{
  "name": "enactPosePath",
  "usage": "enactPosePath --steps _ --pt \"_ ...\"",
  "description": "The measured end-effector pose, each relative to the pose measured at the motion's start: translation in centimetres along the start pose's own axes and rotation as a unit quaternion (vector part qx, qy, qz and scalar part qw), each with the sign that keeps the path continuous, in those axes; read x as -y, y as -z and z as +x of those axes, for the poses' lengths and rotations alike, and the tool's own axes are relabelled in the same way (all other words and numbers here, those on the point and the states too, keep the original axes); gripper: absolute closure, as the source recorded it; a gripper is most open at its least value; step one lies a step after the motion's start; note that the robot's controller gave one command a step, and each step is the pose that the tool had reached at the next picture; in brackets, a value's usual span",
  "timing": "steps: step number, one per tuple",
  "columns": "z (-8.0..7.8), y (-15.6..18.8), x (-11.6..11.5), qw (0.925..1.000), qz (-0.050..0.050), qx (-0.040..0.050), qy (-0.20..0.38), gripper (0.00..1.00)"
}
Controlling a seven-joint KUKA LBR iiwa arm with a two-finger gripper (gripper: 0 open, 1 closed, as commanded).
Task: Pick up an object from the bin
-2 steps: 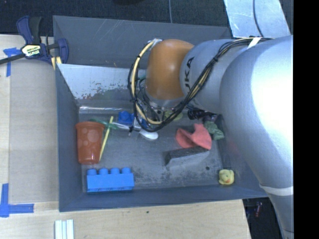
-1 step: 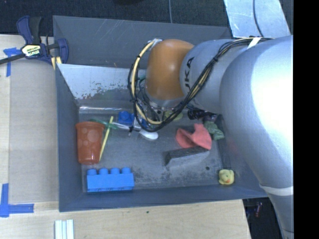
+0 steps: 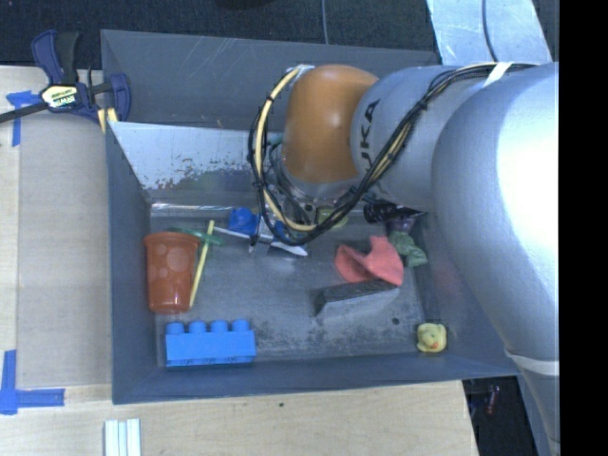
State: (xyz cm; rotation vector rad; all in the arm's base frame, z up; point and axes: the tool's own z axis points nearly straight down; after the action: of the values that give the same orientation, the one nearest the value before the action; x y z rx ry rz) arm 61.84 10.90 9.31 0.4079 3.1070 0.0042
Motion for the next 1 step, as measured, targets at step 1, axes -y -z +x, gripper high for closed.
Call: enactPosePath --steps 1 --pt "-0.32 2.07 -0.08 1.0000 -0.002 0.0053 0.000 1.00"
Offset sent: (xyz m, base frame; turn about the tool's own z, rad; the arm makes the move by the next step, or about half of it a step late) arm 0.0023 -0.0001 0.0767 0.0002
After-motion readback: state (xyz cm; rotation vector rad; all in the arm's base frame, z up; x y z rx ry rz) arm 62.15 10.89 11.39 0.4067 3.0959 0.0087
